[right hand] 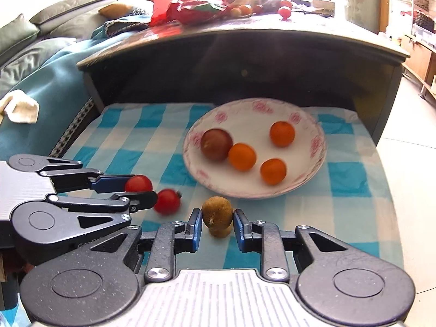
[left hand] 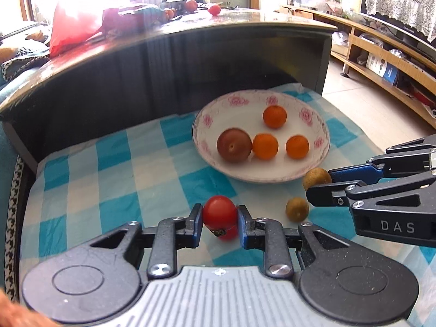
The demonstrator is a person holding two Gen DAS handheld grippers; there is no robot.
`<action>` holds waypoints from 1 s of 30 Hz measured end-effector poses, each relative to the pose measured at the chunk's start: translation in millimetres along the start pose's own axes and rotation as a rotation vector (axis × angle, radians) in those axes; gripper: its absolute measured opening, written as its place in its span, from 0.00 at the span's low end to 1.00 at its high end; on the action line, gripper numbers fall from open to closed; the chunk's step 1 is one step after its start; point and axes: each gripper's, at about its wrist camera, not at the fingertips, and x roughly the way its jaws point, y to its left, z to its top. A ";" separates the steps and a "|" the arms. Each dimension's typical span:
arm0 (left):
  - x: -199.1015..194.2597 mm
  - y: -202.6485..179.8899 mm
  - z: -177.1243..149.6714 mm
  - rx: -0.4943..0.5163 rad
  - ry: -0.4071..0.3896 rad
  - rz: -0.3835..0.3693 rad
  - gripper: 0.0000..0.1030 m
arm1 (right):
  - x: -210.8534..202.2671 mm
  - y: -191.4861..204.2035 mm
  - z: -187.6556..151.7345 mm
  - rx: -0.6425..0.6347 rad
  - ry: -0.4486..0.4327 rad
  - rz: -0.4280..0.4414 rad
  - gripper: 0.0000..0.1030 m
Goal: Organize fruits
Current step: 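Carry the tomato and brown fruit to the plate and lower them in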
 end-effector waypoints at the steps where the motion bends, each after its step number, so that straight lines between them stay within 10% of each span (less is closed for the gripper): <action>1: 1.5 -0.7 5.0 -0.007 -0.006 -0.003 0.34 | 0.0 -3.1 2.8 0.002 -0.005 -0.009 0.19; 30: 55.5 -17.9 39.7 -0.017 0.003 -0.031 0.34 | 41.9 -42.6 32.8 0.037 -0.026 -0.062 0.21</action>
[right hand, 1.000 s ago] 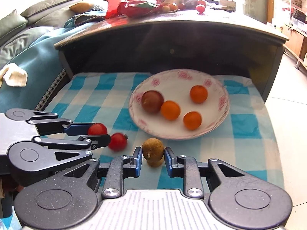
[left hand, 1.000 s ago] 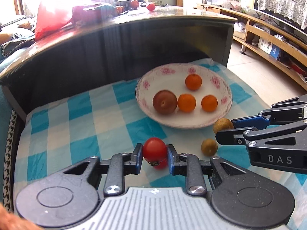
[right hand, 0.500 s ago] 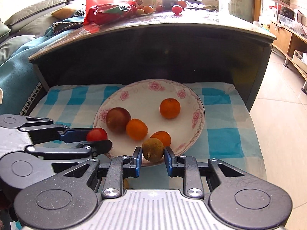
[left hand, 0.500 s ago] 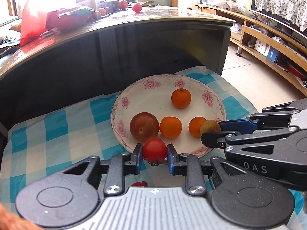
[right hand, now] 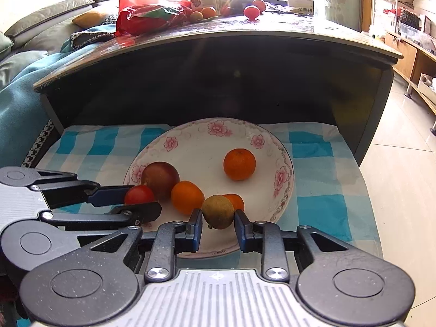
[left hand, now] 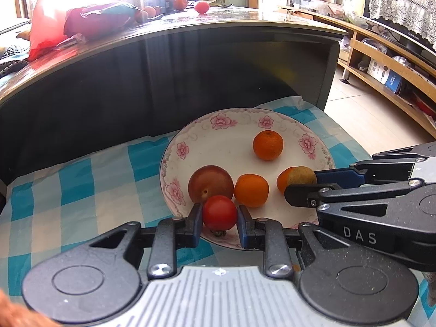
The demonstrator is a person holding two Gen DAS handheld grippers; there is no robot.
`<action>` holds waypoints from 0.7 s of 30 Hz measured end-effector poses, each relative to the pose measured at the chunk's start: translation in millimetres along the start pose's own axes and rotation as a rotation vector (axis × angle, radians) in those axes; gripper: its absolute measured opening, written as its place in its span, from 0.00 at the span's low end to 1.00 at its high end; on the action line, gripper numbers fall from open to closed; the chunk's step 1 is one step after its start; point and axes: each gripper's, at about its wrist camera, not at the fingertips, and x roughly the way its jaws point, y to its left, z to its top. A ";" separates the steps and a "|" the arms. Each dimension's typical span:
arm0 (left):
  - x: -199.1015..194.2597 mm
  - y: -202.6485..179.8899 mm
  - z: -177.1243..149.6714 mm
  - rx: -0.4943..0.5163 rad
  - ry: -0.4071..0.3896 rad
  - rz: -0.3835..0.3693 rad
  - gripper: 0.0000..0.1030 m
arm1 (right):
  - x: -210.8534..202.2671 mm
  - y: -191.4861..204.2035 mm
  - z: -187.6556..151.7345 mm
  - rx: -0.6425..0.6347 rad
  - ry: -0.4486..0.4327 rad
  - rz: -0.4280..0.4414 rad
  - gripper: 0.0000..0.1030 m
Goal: Organize fruits
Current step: 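Carry the tomato and brown fruit to the plate and lower them in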
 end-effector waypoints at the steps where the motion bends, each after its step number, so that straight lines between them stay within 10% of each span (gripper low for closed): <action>1: 0.1 0.0 -0.3 0.001 -0.002 0.001 0.34 | 0.3 0.2 0.5 -0.001 -0.004 0.001 0.22; 21: -18.6 3.4 9.0 -0.033 -0.051 -0.004 0.39 | -17.5 -3.3 6.5 0.043 -0.058 -0.007 0.30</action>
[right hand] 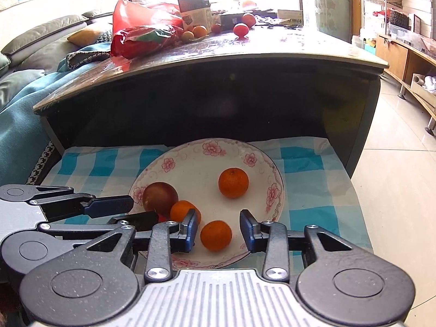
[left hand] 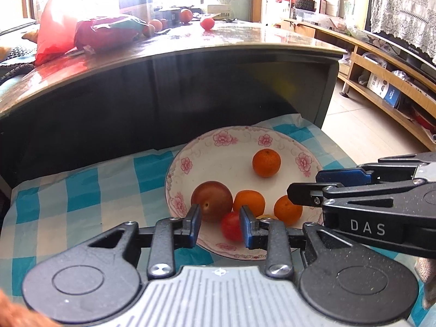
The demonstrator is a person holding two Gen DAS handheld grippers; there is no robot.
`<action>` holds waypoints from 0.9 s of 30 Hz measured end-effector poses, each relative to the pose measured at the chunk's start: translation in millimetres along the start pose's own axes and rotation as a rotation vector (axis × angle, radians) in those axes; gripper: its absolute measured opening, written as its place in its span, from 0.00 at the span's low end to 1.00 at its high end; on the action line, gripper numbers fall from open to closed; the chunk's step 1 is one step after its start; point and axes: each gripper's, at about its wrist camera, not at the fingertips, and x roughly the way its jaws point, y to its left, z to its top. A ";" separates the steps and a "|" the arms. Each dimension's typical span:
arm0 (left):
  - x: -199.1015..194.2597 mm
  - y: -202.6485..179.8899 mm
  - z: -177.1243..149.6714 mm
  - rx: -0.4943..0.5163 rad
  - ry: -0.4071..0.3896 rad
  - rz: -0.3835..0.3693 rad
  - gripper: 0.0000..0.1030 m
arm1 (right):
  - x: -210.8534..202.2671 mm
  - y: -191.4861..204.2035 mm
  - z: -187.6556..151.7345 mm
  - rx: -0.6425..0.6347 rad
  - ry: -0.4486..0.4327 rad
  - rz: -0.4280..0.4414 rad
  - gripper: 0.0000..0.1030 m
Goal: Organize fruits
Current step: 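Carry the tomato and brown fruit to the plate and lower them in, then move both tools back toward the remaining red tomato and brown fruit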
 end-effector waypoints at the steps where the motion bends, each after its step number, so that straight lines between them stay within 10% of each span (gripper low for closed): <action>1: -2.6 0.5 1.2 -0.004 -0.005 0.001 0.39 | -1.6 0.8 0.0 0.000 -0.003 0.000 0.30; 27: -82.0 11.0 -63.3 -0.059 0.127 0.039 0.45 | -63.9 30.3 -63.7 -0.003 0.100 0.032 0.35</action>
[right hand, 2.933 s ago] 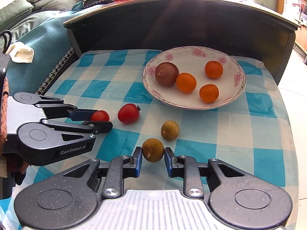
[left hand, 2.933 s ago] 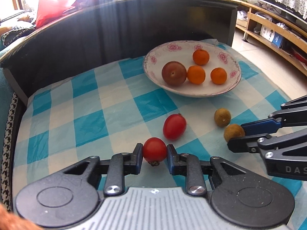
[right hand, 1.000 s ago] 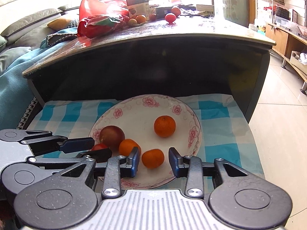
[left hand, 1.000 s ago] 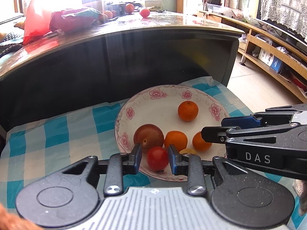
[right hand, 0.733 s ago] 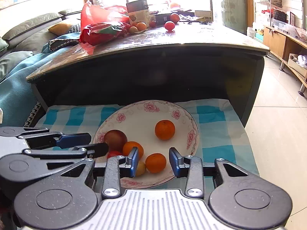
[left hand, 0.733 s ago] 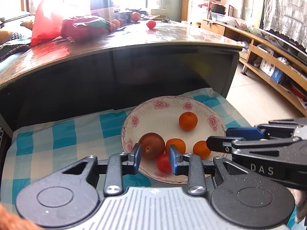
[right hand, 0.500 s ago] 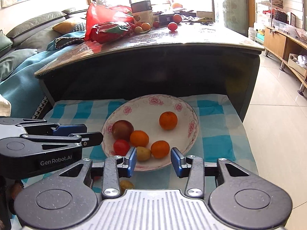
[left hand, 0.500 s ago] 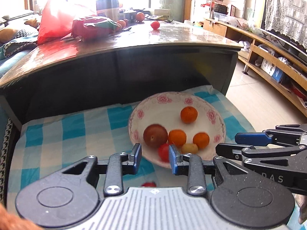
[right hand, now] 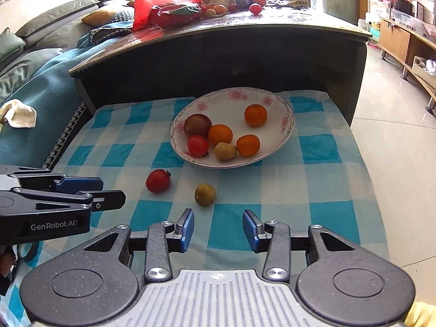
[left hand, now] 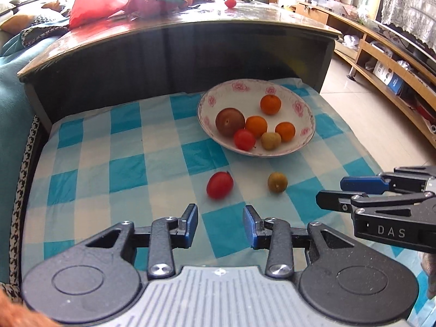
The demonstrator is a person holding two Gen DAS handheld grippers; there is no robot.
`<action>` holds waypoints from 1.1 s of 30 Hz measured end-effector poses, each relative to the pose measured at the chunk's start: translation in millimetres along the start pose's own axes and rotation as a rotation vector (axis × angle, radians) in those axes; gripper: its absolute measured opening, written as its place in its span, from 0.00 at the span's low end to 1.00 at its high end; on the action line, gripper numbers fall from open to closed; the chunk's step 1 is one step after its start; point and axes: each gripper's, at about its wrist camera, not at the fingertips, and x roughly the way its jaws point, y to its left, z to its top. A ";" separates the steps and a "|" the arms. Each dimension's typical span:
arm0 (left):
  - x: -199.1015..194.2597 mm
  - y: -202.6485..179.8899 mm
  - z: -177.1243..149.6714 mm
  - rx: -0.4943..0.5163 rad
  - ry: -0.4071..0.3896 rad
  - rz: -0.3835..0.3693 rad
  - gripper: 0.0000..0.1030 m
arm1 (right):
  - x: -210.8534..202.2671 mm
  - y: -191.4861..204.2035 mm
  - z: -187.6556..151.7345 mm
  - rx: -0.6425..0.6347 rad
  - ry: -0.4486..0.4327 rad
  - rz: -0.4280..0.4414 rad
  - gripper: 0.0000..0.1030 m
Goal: Organize fruits
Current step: 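Move both tools back toward the remaining red tomato and brown fruit, then close left tool on the red tomato while right tool grasps the brown fruit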
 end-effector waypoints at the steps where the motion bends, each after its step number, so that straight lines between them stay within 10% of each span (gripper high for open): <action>1: 2.1 1.0 -0.8 0.002 0.002 0.006 0.45 | 1.7 1.5 0.2 -0.006 0.000 -0.003 0.35; 24: 48.8 8.3 12.4 0.040 0.022 -0.034 0.45 | 63.5 7.6 17.6 -0.076 0.043 -0.006 0.34; 33: 61.9 8.4 14.6 0.042 0.024 -0.061 0.45 | 67.0 4.6 19.0 -0.081 0.084 0.035 0.15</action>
